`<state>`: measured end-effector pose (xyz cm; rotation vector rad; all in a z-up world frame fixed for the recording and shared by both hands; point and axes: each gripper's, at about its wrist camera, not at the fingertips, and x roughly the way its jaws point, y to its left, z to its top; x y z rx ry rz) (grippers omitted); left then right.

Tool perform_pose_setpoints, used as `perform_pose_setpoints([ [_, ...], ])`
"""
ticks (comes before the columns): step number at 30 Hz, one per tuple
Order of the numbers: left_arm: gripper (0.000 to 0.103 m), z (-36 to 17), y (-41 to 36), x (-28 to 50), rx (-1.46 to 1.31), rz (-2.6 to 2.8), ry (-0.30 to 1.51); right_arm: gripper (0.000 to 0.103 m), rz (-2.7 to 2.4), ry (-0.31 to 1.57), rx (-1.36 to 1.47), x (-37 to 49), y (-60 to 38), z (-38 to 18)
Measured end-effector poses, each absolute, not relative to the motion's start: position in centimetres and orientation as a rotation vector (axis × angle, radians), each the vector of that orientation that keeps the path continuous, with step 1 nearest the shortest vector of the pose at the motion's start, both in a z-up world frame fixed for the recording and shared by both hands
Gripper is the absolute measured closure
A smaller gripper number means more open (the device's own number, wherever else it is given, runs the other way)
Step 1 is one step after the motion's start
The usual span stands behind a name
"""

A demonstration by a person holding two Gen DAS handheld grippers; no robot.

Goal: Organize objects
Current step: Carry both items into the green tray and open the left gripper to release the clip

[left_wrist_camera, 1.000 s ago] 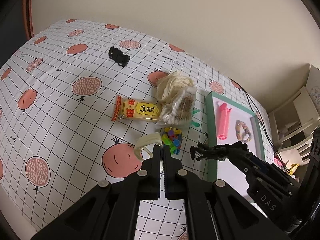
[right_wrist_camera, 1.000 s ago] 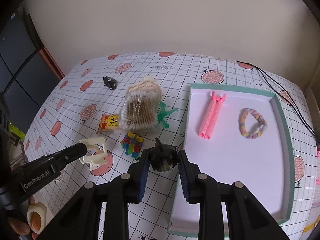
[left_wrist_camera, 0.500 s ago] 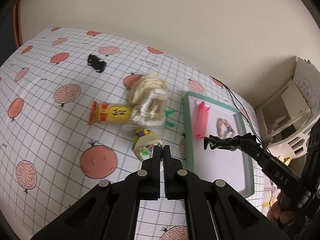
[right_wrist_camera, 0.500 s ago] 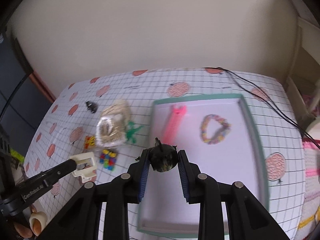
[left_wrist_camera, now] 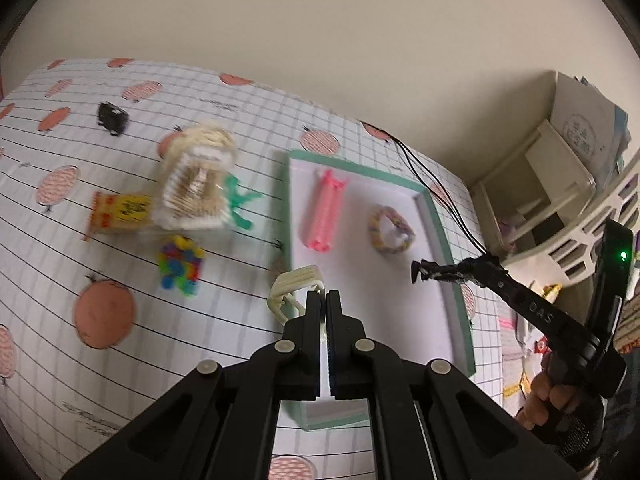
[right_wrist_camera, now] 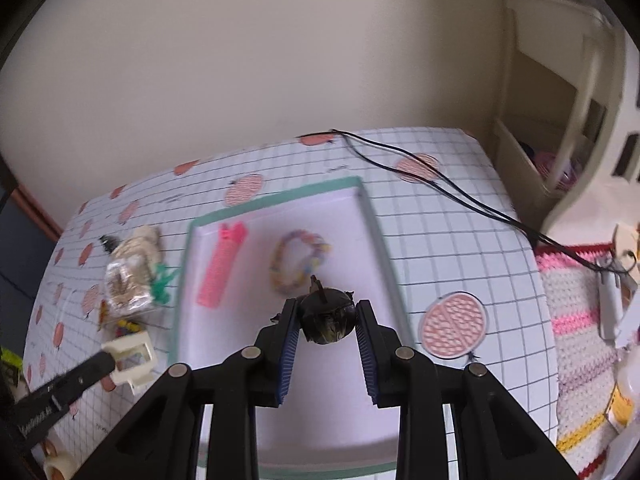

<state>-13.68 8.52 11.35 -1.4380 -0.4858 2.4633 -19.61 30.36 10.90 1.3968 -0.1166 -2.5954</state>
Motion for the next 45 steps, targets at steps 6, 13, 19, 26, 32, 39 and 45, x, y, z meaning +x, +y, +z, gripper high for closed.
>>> perform_pose_setpoints([
  [6,0.101,10.6,11.0,-13.9,-1.429,2.399,-0.487,0.073,-2.611,-0.172,1.422,-20.3,31.8,9.8],
  [13,0.101,10.3,12.5,-14.4,-1.388,2.361,-0.478,0.073,-2.625,-0.197,1.424,-20.7,32.0,9.4],
  [19,0.101,9.3,13.9,-14.8,-1.386,2.336,-0.456,0.073,-2.61,-0.186,1.426,-20.5,32.0,9.1],
  [26,0.101,7.8,14.3,-14.9,-1.437,2.329,-0.44,0.073,-2.534,-0.094,1.484,-19.1,31.5,8.0],
  [32,0.101,6.9,14.0,-14.9,-1.48,2.33,-0.447,0.073,-2.47,-0.011,1.598,-18.8,31.1,5.3],
  [39,0.1,6.6,13.2,-15.2,-1.487,2.33,-0.49,0.073,-2.433,0.007,1.659,-19.1,30.7,3.5],
  [45,0.099,5.9,12.4,-15.5,-1.53,2.345,-0.509,0.073,-2.415,0.021,1.691,-19.1,30.6,2.6],
])
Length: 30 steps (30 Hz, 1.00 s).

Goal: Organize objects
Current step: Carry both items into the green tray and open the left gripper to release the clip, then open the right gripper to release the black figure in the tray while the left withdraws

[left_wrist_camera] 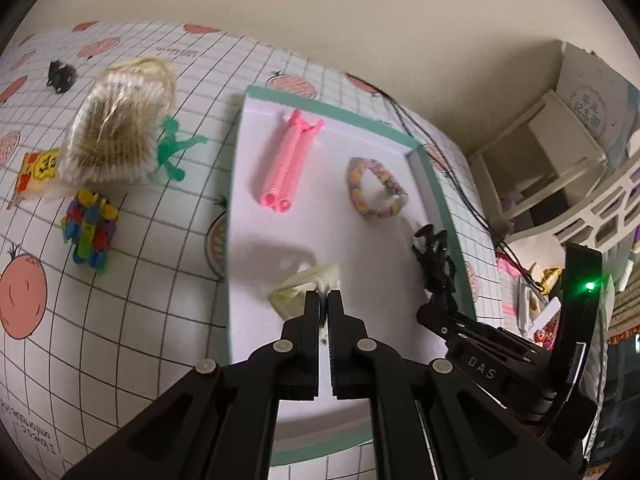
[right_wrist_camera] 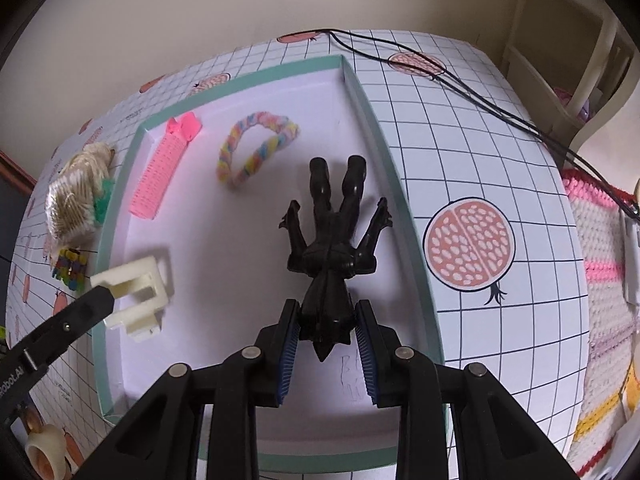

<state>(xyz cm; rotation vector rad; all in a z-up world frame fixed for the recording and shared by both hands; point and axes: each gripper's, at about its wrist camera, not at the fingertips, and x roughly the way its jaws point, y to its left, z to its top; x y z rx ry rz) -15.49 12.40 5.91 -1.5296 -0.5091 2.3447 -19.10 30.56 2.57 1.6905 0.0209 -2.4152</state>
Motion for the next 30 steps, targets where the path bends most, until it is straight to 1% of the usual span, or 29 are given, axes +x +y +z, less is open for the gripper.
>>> perform_pose_setpoints([
  [4,0.097,5.4,11.9,-15.7,-1.561,2.341,-0.545,0.073,-2.416,0.0,1.694,-19.0,30.8,2.5],
  [14,0.091,5.2,11.2,-15.3,-1.627,2.339,-0.547,0.071,-2.427,-0.009,1.686,-18.9,30.8,2.9],
  [16,0.086,5.4,11.1,-15.2,-1.63,2.334,-0.554,0.067,-2.429,-0.027,1.678,-18.8,30.9,3.2],
  [17,0.079,5.5,11.0,-15.2,-1.629,2.329,-0.558,0.062,-2.432,-0.03,1.674,-18.9,31.0,3.3],
  [18,0.075,5.6,11.0,-15.1,-1.628,2.332,-0.557,0.061,-2.434,-0.027,1.671,-18.8,30.9,3.4],
  [23,0.075,7.1,10.9,-14.8,-1.577,2.378,-0.509,0.061,-2.456,0.005,1.65,-18.7,30.4,4.2],
  [25,0.071,7.5,10.7,-14.7,-1.554,2.393,-0.511,0.061,-2.471,0.024,1.634,-18.6,30.1,4.6],
  [27,0.06,7.7,10.4,-14.7,-1.545,2.397,-0.519,0.061,-2.481,0.039,1.625,-18.6,29.8,4.9],
  [30,0.054,7.6,9.8,-14.6,-1.545,2.416,-0.517,0.061,-2.498,0.066,1.619,-18.8,29.7,5.0],
])
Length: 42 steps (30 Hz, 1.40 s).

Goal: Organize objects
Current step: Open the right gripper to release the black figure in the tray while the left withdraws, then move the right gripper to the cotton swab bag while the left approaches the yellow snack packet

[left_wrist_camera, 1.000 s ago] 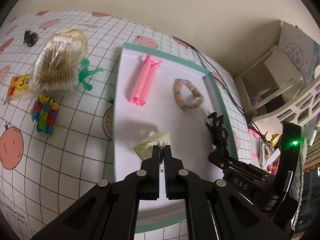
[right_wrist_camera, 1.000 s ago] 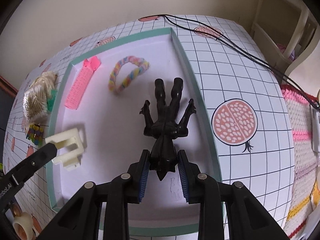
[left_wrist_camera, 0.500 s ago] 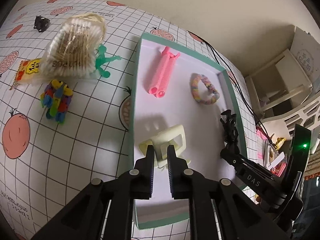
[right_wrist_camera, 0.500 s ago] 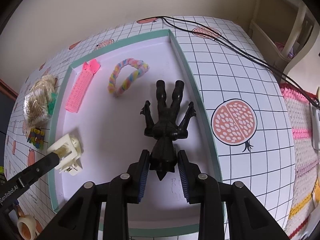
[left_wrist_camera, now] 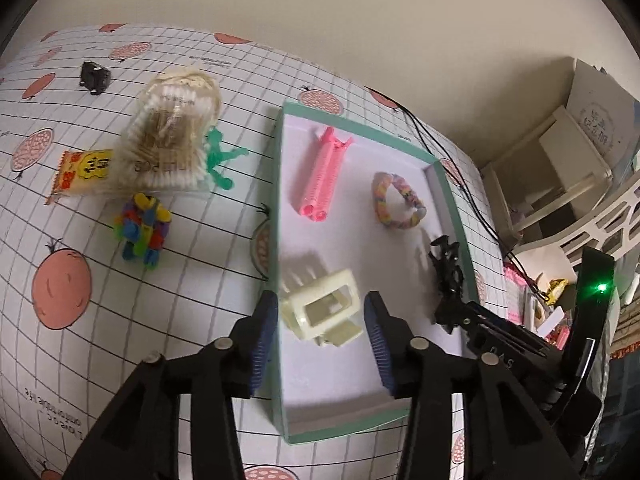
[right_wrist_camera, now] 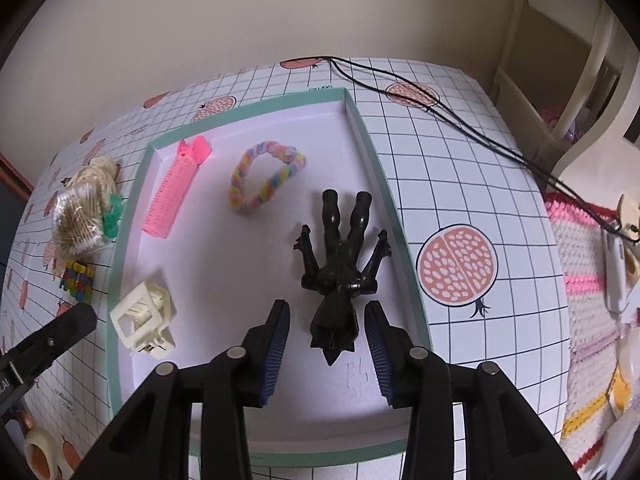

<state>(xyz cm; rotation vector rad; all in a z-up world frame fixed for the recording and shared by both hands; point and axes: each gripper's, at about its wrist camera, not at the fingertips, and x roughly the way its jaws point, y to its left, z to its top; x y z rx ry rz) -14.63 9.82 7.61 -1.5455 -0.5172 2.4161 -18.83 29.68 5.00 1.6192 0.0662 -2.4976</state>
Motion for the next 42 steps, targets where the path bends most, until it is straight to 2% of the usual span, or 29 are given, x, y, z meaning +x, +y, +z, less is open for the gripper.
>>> perform_pose_setpoints([
  [5,0.039,7.9,8.2,-14.3,-1.531,2.465,-0.496,0.06,-2.529,0.084,1.6,-19.0,29.5,5.4],
  [8,0.028,8.3,6.8,-14.2,-1.51,2.512,-0.497,0.048,-2.542,0.088,1.595,-18.9,29.1,5.4],
  [10,0.025,8.4,6.0,-14.2,-1.5,2.533,-0.508,0.045,-2.542,0.085,1.59,-18.8,28.7,5.4],
  [12,0.017,8.5,5.0,-14.1,-1.489,2.554,-0.527,0.041,-2.546,0.077,1.584,-18.8,28.2,5.4],
  [14,0.015,8.7,4.0,-13.9,-1.474,2.578,-0.528,0.039,-2.548,0.077,1.578,-18.8,27.8,5.4],
  [16,0.014,8.7,3.4,-13.9,-1.47,2.601,-0.529,0.032,-2.546,0.075,1.566,-18.8,27.3,5.4],
  [18,0.005,8.6,2.7,-14.0,-1.47,2.617,-0.536,0.027,-2.545,0.082,1.55,-18.8,26.9,5.5],
  [21,0.003,8.6,1.6,-13.9,-1.468,2.638,-0.549,0.018,-2.55,0.081,1.53,-18.6,26.4,5.7],
  [25,0.003,8.6,0.2,-13.8,-1.463,2.663,-0.562,0.014,-2.559,0.063,1.508,-18.5,25.9,5.9],
  [27,0.0,8.7,-0.5,-13.6,-1.454,2.691,-0.561,0.004,-2.561,0.043,1.496,-18.5,25.7,6.0],
  [32,0.0,8.8,-1.5,-13.5,-1.434,2.725,-0.592,0.0,-2.575,0.034,1.447,-18.3,25.1,6.8],
  [42,0.0,9.8,-1.7,-14.2,-1.384,2.732,-0.601,0.0,-2.561,-0.002,1.306,-18.1,22.6,10.0],
])
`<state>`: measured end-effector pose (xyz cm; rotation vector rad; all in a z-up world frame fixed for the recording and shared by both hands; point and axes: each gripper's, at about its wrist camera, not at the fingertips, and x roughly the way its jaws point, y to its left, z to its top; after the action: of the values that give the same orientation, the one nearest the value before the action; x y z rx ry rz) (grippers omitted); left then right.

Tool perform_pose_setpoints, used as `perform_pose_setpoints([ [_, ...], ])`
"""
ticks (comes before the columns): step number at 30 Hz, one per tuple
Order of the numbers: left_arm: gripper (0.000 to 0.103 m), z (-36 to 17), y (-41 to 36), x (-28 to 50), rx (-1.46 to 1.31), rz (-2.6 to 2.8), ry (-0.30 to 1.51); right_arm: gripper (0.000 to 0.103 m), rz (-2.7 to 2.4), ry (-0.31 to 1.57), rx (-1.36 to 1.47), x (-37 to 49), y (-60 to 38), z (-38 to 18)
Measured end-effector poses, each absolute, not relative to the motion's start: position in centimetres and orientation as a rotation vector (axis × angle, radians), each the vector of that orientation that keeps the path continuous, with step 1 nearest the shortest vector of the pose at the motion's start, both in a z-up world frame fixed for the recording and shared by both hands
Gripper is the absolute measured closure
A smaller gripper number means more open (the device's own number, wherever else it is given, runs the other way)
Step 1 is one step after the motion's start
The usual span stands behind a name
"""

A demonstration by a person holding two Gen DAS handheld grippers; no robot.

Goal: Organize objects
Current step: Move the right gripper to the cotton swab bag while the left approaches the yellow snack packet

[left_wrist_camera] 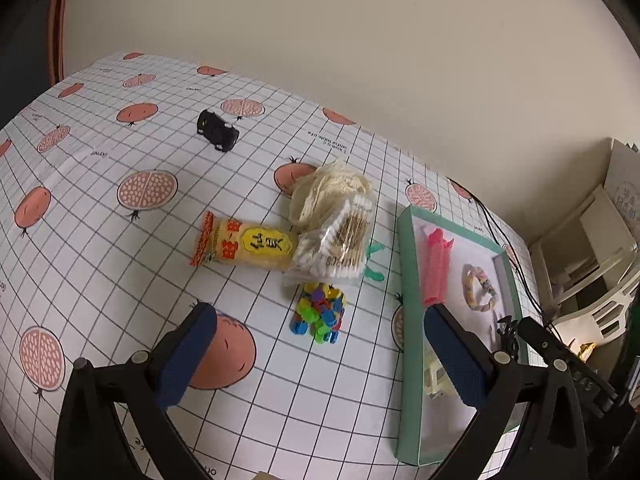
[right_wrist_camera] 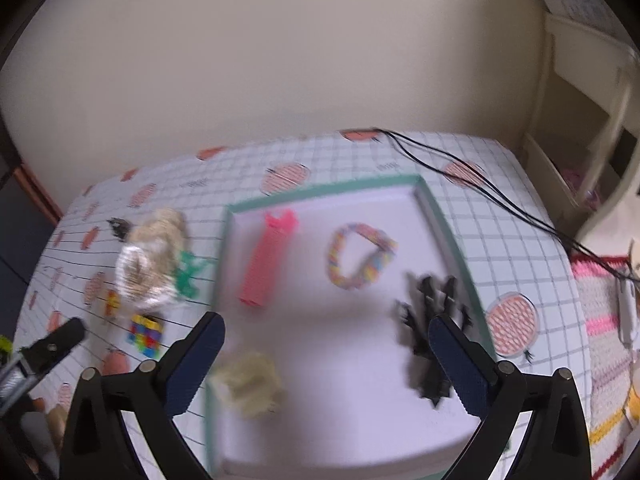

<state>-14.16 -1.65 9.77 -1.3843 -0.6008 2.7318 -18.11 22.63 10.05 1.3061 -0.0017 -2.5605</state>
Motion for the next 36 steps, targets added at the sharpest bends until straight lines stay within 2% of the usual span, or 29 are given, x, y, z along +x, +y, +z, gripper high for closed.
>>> perform_pose_setpoints([
  [5,0.0,10.3,-2.9,-15.0,-1.373,2.75,-0.615,0.0,-2.505,0.018,1.25,-18.2,19.6,11.5],
  [13,0.0,9.8,-7.2,-16.6,-1.376,2.799,-0.75,0.0,-2.402,0.035,1.226,-18.5,14.3,11.9],
  [16,0.0,8.9,-8.8,-17.2,-1.392,2.812,-0.831,0.0,-2.371,0.064,1.212,-18.8,12.2,11.5],
  [22,0.0,7.3,-10.3,-18.8,-1.467,2.842,-0.872,0.0,-2.294,0.099,1.223,-19.4,8.5,9.2],
  [36,0.0,5.3,-11.4,-21.5,-1.556,2.852,-0.72,0.004,-2.204,0.077,1.278,-21.6,4.9,4.7],
])
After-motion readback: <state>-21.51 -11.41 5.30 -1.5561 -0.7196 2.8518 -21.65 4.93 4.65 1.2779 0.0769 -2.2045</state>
